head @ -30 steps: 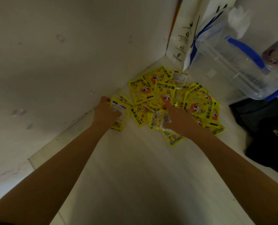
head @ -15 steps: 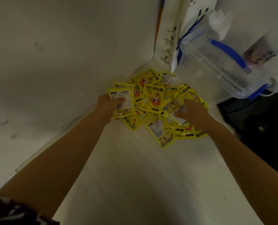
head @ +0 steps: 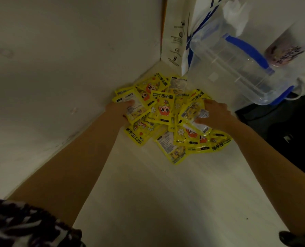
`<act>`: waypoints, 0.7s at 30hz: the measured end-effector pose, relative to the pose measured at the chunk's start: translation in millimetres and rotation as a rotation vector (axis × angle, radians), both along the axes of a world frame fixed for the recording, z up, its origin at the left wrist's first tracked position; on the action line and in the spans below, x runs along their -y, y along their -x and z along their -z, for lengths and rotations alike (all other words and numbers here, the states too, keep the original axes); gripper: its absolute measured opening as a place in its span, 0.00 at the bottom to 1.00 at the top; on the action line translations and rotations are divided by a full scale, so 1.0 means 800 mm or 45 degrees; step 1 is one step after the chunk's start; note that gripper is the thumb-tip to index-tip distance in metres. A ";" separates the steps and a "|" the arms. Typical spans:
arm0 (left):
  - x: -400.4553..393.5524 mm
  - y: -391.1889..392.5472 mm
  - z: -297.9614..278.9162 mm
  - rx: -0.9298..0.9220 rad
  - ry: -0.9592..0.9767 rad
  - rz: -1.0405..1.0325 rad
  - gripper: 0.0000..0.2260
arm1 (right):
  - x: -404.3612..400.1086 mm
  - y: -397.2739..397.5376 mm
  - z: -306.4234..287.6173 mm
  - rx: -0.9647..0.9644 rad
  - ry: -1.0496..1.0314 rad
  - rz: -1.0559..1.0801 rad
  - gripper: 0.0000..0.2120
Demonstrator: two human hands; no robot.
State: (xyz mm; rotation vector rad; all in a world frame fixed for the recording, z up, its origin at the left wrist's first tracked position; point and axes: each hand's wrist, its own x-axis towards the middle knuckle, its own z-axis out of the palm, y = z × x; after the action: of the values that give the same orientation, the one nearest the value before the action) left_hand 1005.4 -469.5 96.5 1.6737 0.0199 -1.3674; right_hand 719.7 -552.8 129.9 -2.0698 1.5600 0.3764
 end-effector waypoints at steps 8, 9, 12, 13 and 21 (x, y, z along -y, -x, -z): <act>0.005 0.016 0.002 -0.063 0.035 -0.076 0.16 | 0.000 0.002 0.002 -0.003 0.044 -0.016 0.31; 0.004 0.016 0.002 -0.046 0.025 -0.088 0.17 | 0.001 0.002 0.002 0.001 0.034 -0.016 0.31; -0.004 0.014 0.003 -0.012 0.028 -0.084 0.18 | 0.001 0.004 0.000 0.074 0.025 -0.006 0.30; -0.007 0.013 0.004 0.003 0.043 -0.083 0.16 | 0.001 0.005 -0.001 0.097 0.027 -0.014 0.30; -0.050 0.007 -0.001 0.128 0.228 -0.023 0.08 | -0.021 0.008 -0.018 0.224 0.084 -0.068 0.25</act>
State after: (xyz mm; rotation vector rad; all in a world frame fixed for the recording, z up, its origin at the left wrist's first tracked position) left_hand 999.6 -429.6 97.5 1.5856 -0.1411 -1.2325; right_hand 713.5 -536.2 144.1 -2.1358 1.4329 0.1582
